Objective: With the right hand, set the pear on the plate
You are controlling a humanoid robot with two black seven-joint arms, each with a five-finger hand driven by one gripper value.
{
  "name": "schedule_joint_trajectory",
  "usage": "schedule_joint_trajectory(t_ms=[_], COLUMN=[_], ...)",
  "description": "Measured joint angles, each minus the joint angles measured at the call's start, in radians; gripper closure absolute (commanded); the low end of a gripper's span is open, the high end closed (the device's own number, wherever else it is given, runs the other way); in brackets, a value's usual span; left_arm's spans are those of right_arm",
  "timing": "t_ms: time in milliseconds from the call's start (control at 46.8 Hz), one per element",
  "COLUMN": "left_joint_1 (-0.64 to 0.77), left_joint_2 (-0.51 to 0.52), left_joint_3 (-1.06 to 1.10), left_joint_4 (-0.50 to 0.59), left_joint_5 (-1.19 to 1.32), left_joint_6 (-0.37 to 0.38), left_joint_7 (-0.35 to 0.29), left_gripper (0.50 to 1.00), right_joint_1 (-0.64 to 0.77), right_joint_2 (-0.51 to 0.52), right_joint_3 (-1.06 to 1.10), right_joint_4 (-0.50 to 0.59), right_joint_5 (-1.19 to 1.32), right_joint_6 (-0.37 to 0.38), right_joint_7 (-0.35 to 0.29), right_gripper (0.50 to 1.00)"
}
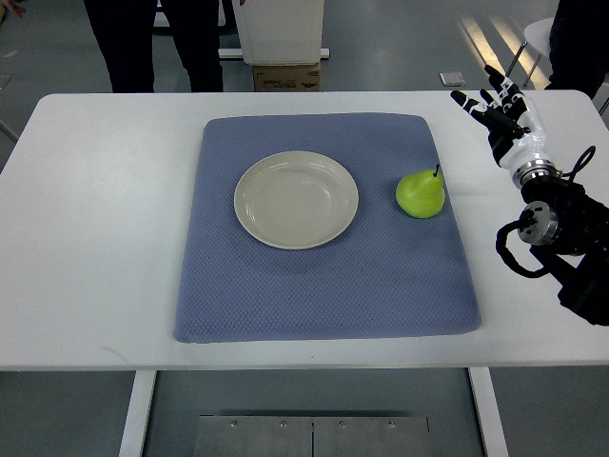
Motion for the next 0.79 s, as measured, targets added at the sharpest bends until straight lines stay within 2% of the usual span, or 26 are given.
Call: schedule_joint_trajectory(t_ms=[791], left_joint_1=[0.003], left_joint_2=[0.0], left_joint_3=[0.0], left_joint_4=[0.0], left_joint_5=[0.0], left_joint_6=[0.001], left_joint_7=[-0.007], left_gripper=[0.5], right_joint_1=[-0.008], right_joint_2=[-0.005], right_joint_3=[-0.002], right_joint_4=[-0.009], right_joint_5=[0.0], right_joint_6=[-0.001], right_joint_7=[0.002], right_gripper=[0.5])
